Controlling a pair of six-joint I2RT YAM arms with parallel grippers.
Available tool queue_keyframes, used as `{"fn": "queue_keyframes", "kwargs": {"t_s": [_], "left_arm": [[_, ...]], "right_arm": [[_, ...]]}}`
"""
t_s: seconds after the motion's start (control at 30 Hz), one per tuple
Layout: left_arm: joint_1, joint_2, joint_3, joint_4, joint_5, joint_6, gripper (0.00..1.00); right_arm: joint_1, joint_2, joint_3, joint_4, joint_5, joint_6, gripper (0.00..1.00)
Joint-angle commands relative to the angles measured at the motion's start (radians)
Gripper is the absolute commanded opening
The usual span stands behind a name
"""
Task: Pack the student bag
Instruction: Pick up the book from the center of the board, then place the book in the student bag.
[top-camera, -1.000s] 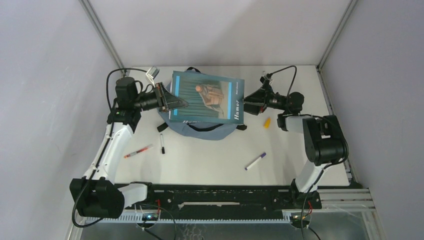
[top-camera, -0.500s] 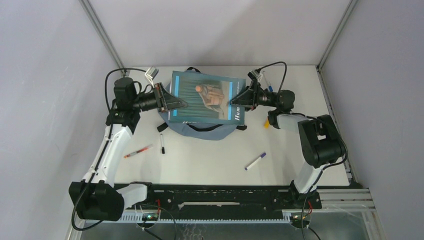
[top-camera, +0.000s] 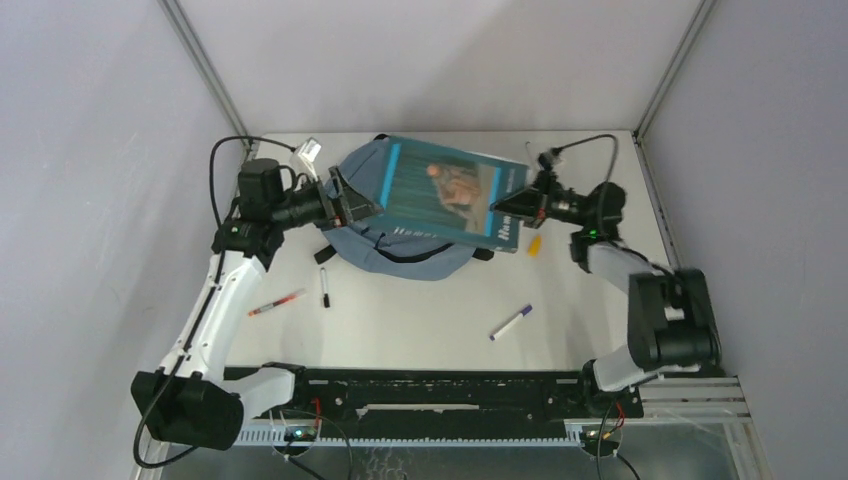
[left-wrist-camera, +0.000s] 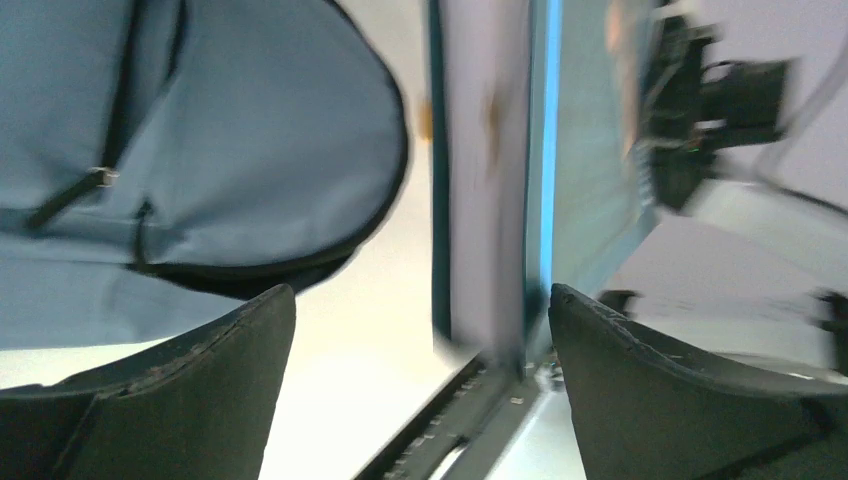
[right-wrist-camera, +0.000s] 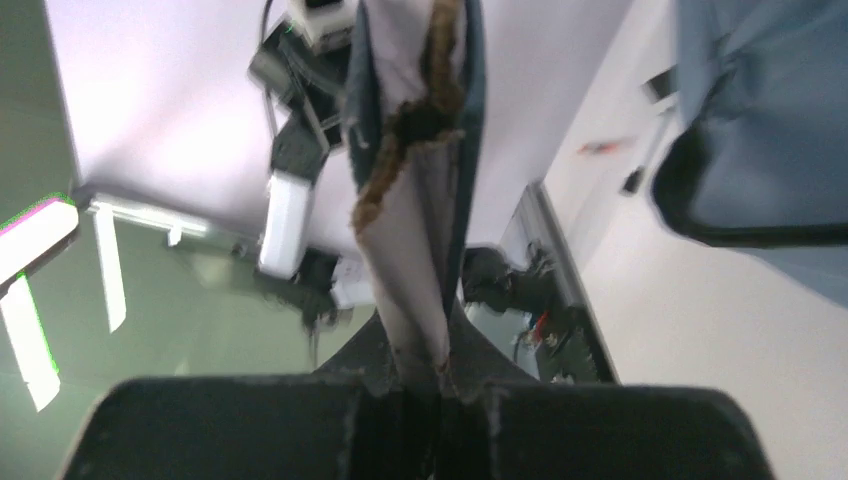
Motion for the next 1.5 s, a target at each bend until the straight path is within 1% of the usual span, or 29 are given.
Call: {"fn": "queue_keyframes", "kwargs": {"t_s": [0.0, 0.03, 0.07, 0.1, 0.13, 0.17, 0.23, 0.33, 0.4, 0.43, 0.57, 0.63, 0.7, 0.87, 0.97, 1.03, 1.1, 1.23, 1.3, 1.4, 1.47], "left_arm": [[-0.136, -0.019, 0.139, -0.238, -0.398, 0.291, 1.00], [-0.182, -0.004, 0.151, -0.262, -0.458, 0.312, 1.00], [-0.232, 0.013, 0.160, -0.267, -0.522, 0.329, 1.00], [-0.278, 0.035, 0.166, -0.263, -0.573, 0.340, 1.00], [-0.331, 0.060, 0.172, -0.252, -0.632, 0.353, 1.00], [-0.382, 0.092, 0.180, -0.241, -0.678, 0.363, 1.00], [-0.481, 0.176, 0.218, -0.226, -0.758, 0.392, 1.00], [-0.612, 0.347, 0.327, -0.229, -0.910, 0.437, 1.00], [-0.666, 0.454, 0.408, -0.246, -0.984, 0.462, 1.00], [-0.686, 0.508, 0.447, -0.259, -1.011, 0.472, 0.98], [-0.725, 0.655, 0.588, -0.306, -1.070, 0.482, 0.90], [-0.732, 0.699, 0.623, -0.307, -1.102, 0.486, 0.87], [-0.734, 0.736, 0.649, -0.318, -1.098, 0.496, 0.83], [-0.735, 0.798, 0.663, -0.338, -1.076, 0.501, 0.81], [-0.736, 0.816, 0.661, -0.335, -1.068, 0.499, 0.77], [-0.736, 0.827, 0.664, -0.334, -1.042, 0.500, 0.71], [-0.735, 0.834, 0.664, -0.336, -1.018, 0.500, 0.69], [-0.736, 0.836, 0.664, -0.336, -1.029, 0.491, 0.67], [-0.736, 0.834, 0.665, -0.336, -1.028, 0.488, 0.68], [-0.736, 0.827, 0.669, -0.337, -1.013, 0.485, 0.76], [-0.736, 0.820, 0.670, -0.338, -0.993, 0.484, 0.80]], "right_arm": [[-0.190, -0.289, 0.019, -0.785, 0.155, -0.507, 0.00], [-0.223, -0.352, 0.068, -1.076, 0.275, -0.725, 0.00], [-0.247, -0.410, 0.114, -1.343, 0.422, -0.836, 0.00], [-0.272, -0.472, 0.141, -1.519, 0.549, -0.881, 0.00], [-0.302, -0.511, 0.145, -1.586, 0.643, -0.888, 0.00], [-0.344, -0.546, 0.144, -1.634, 0.701, -0.881, 0.00], [-0.424, -0.592, 0.137, -1.685, 0.769, -0.879, 0.00], [-0.478, -0.626, 0.138, -1.712, 0.794, -0.892, 0.00], [-0.487, -0.629, 0.140, -1.716, 0.785, -0.892, 0.00], [-0.487, -0.628, 0.140, -1.716, 0.781, -0.889, 0.00], [-0.489, -0.626, 0.140, -1.704, 0.763, -0.886, 0.00], [-0.489, -0.624, 0.140, -1.700, 0.760, -0.888, 0.00], [-0.489, -0.619, 0.140, -1.698, 0.757, -0.885, 0.00], [-0.489, -0.617, 0.140, -1.691, 0.750, -0.883, 0.00], [-0.489, -0.615, 0.140, -1.689, 0.747, -0.880, 0.00], [-0.489, -0.615, 0.140, -1.686, 0.745, -0.879, 0.00], [-0.489, -0.614, 0.140, -1.684, 0.739, -0.876, 0.00], [-0.489, -0.614, 0.140, -1.681, 0.735, -0.875, 0.00], [-0.489, -0.613, 0.140, -1.681, 0.735, -0.876, 0.00], [-0.489, -0.612, 0.140, -1.681, 0.735, -0.877, 0.00], [-0.489, -0.613, 0.139, -1.681, 0.735, -0.879, 0.00]]}}
